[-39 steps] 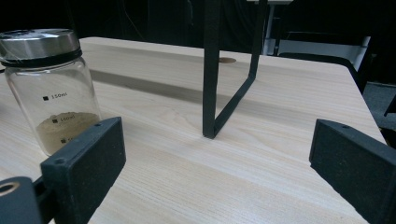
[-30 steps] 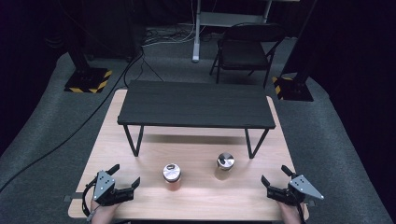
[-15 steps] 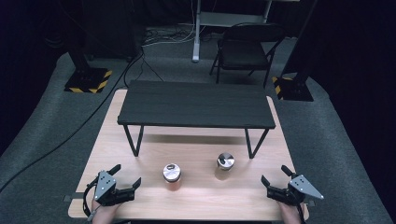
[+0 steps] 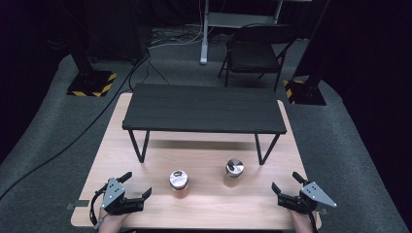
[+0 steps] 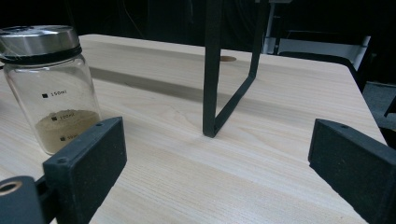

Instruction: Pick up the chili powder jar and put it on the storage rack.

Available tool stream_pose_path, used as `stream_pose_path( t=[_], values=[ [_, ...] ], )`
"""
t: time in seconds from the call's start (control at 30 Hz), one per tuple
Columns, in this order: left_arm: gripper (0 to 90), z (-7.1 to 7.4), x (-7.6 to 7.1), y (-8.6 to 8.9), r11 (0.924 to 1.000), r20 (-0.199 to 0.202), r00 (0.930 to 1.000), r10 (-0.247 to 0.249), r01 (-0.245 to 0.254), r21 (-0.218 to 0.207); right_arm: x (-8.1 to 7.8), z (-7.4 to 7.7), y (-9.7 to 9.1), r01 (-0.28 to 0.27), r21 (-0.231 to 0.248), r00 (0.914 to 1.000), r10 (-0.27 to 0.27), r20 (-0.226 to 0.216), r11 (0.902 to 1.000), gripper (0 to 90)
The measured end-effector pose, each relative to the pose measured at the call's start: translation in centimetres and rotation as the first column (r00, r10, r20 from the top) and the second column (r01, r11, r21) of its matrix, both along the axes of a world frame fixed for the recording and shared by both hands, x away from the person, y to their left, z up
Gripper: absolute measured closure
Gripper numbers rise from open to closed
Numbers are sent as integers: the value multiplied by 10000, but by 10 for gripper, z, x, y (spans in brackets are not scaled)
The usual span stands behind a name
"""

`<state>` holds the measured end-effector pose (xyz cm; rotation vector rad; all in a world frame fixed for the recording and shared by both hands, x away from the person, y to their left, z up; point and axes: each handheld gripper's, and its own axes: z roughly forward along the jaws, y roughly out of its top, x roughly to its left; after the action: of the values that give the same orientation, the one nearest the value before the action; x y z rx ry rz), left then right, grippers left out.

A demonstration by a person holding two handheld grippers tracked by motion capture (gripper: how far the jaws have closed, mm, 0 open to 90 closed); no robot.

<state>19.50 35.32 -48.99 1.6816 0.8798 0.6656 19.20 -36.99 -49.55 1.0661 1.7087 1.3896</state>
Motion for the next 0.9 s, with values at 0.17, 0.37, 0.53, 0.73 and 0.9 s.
stream_pose_path(
  t=[0.17,0.37,0.53,0.73,0.9],
  values=[
    [48,0,2,-2,9992,51,9992,-397,397,33,0,0,0,-4,-16,10000,4,5,10000,34],
    [45,1,6,-8,9961,46,9962,-873,873,154,0,1,2,-44,-115,10000,44,-20,9999,34],
    [44,1,8,-13,9923,51,9924,-1226,1224,206,1,2,2,-46,-126,10000,45,-73,9999,35],
    [44,2,10,-18,9875,32,9879,-1552,1551,268,1,3,3,-62,-224,10000,61,-76,9997,36],
    [43,3,12,-26,9826,48,9833,-1817,1814,396,1,3,3,-55,-279,10000,54,-63,9996,37]
  ],
)
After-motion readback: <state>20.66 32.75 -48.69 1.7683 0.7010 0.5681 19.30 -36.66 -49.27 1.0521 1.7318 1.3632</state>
